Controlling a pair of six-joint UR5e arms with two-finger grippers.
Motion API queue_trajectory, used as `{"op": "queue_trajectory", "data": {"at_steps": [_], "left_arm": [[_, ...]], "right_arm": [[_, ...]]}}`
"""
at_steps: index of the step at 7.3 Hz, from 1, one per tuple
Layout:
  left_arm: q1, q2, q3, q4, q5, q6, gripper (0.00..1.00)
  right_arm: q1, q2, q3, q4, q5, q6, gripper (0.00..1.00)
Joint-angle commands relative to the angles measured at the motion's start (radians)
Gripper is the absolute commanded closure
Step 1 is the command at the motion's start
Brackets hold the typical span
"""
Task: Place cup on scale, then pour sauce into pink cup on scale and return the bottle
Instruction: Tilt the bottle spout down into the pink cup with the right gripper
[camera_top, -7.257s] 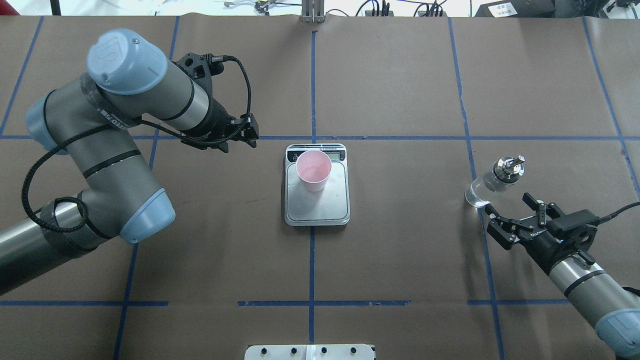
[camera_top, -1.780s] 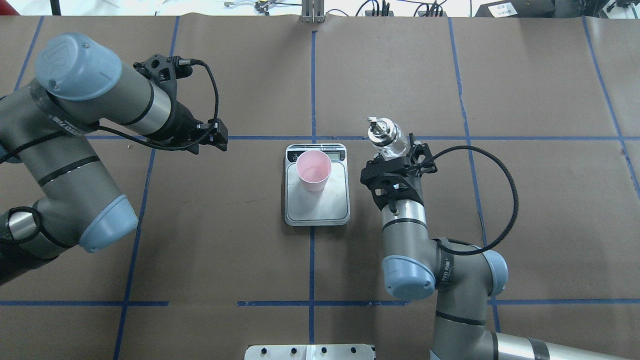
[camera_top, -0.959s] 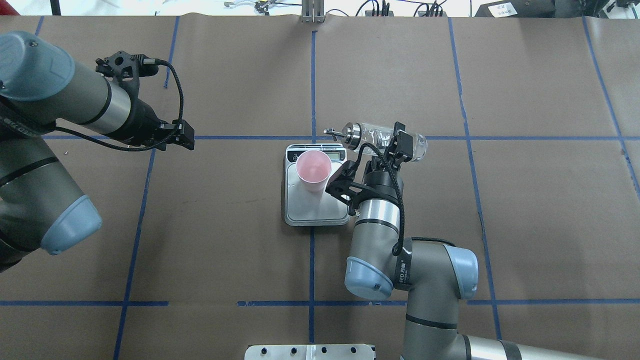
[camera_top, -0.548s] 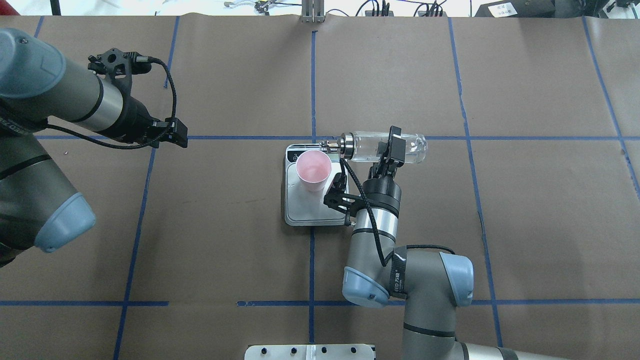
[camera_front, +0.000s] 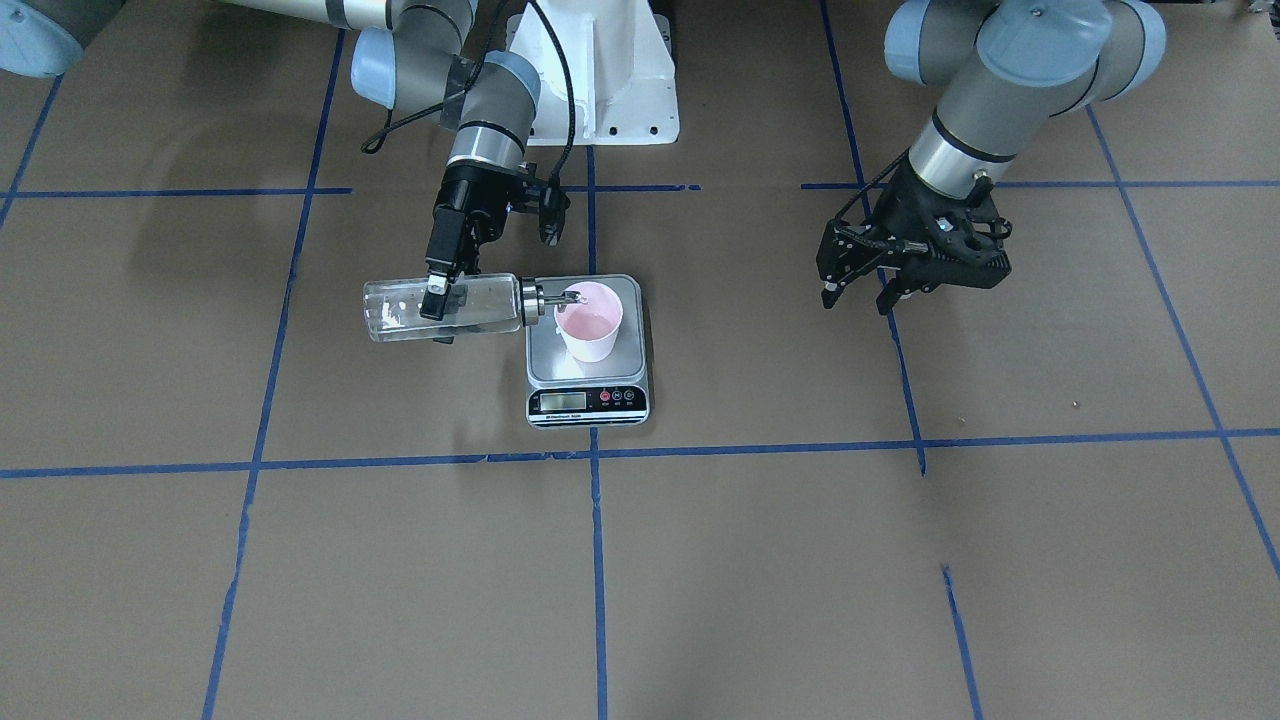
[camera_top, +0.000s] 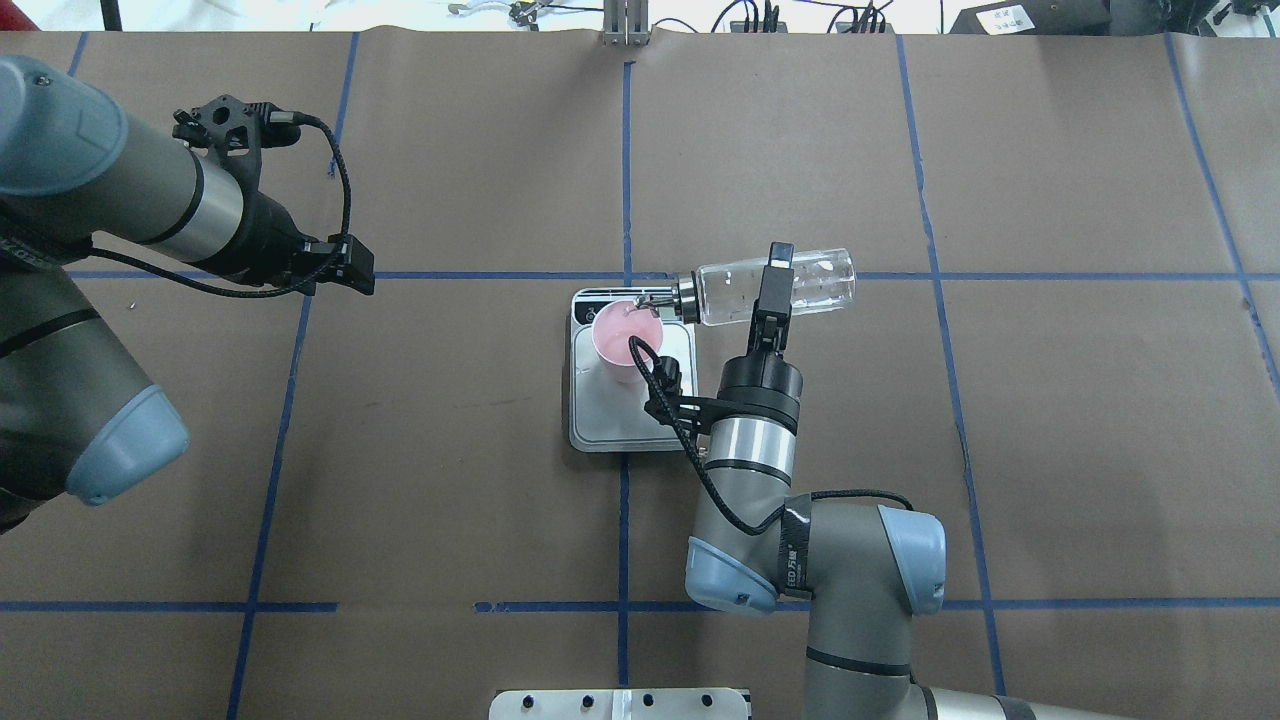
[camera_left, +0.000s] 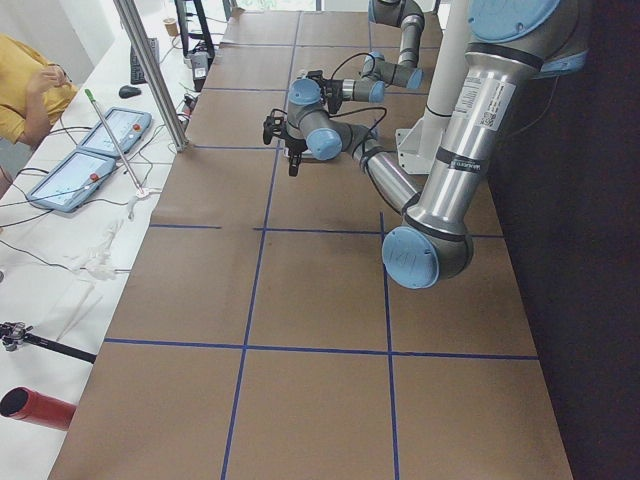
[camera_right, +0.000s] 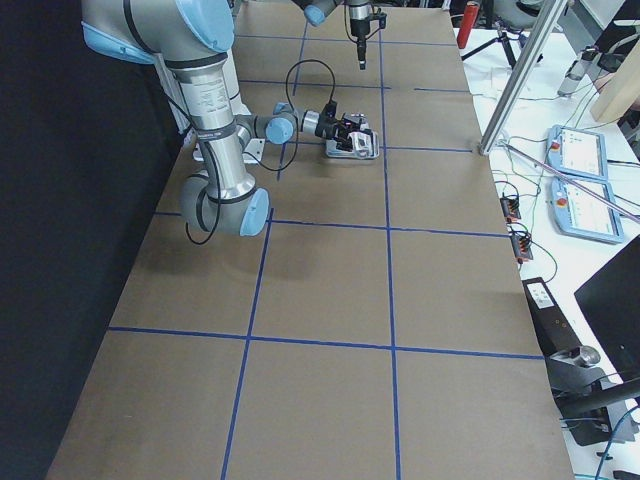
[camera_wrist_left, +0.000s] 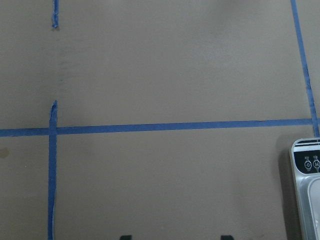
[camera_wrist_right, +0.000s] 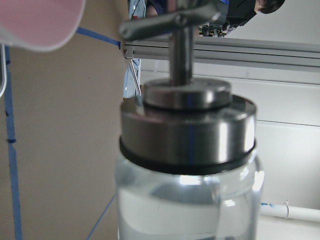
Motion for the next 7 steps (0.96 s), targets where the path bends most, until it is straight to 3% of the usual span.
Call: {"op": "queue_trajectory", "data": {"at_steps": [1, 2, 7], "left_arm": [[0.0, 0.0, 0.002, 0.001, 0.0, 0.0, 0.32], [0.0, 0.0, 0.004, 0.001, 0.0, 0.002, 0.32], [0.003, 0.0, 0.007, 0.0, -0.002, 0.0, 0.31]], "right_arm": [[0.002, 0.0, 0.005, 0.0, -0.036, -0.17, 1.0], [0.003, 0.0, 0.007, 0.0, -0.054, -0.249, 1.0], [0.009, -0.003, 0.01, 0.0, -0.077, -0.296, 1.0]]}}
